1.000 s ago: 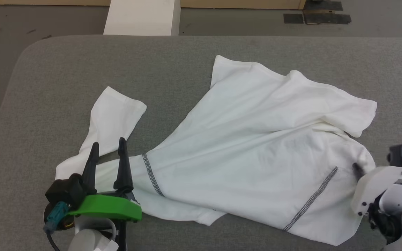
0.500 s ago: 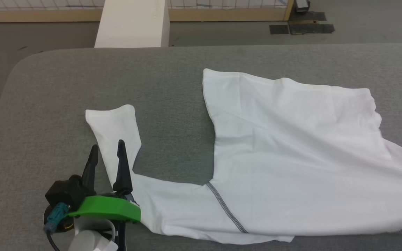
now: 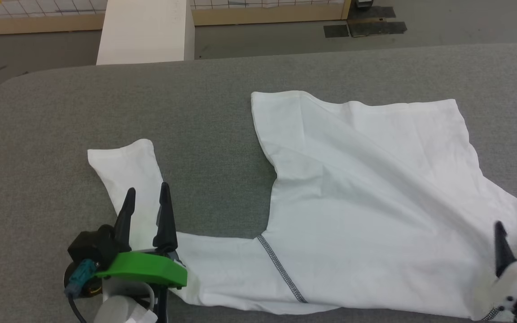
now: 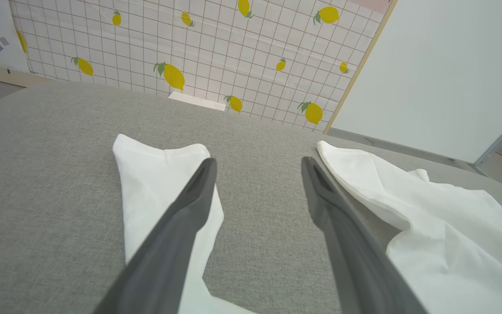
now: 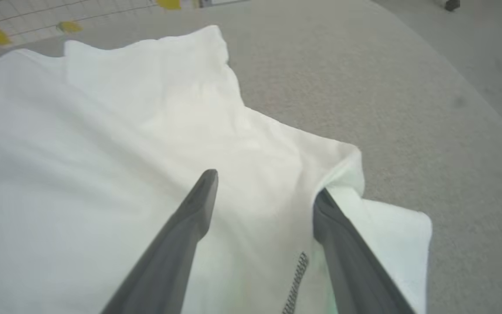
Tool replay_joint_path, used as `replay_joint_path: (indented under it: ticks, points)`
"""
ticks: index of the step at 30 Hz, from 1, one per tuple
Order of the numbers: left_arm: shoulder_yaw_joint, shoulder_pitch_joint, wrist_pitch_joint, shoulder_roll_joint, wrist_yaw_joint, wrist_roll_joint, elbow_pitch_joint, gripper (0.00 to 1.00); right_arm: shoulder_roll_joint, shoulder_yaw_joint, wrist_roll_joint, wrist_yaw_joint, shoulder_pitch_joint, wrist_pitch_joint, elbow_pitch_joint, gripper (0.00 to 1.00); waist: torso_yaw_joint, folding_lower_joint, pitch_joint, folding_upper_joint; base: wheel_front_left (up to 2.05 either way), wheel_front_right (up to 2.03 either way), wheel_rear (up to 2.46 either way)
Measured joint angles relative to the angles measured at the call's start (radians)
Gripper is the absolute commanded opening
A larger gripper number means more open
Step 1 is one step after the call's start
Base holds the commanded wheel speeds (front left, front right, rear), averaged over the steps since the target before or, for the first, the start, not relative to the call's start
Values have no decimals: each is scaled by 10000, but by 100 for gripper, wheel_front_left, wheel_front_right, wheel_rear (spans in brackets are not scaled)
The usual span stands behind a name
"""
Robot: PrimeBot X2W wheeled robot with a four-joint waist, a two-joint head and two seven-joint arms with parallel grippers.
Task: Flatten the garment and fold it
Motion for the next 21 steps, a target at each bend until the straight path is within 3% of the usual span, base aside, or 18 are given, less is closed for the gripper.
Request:
replay_joint_path:
  ticks: [5, 8, 13, 21]
  points:
    - [-100, -208, 0, -6, -6, -2, 10, 100, 35, 2408, -431, 2, -638, -449, -303, 100, 122, 0, 100, 0, 0, 0, 0]
    - [-184, -267, -2, -6, -6, -15, -8, 100, 59, 3185, -842, 4, -1273, -130, -8, 100, 262, 0, 171, 0, 0, 0, 0]
    - [-370, -317, 0, -6, -6, -81, 25, 100, 35, 2658, -1195, 2, -1918, 966, 713, 100, 620, 0, 241, 0, 0, 0, 0]
    - [-410, -277, 0, -6, 12, -100, 63, 100, 44, 809, -1022, 2, -1148, 1463, -150, 100, 979, 0, 23, 0, 0, 0, 0]
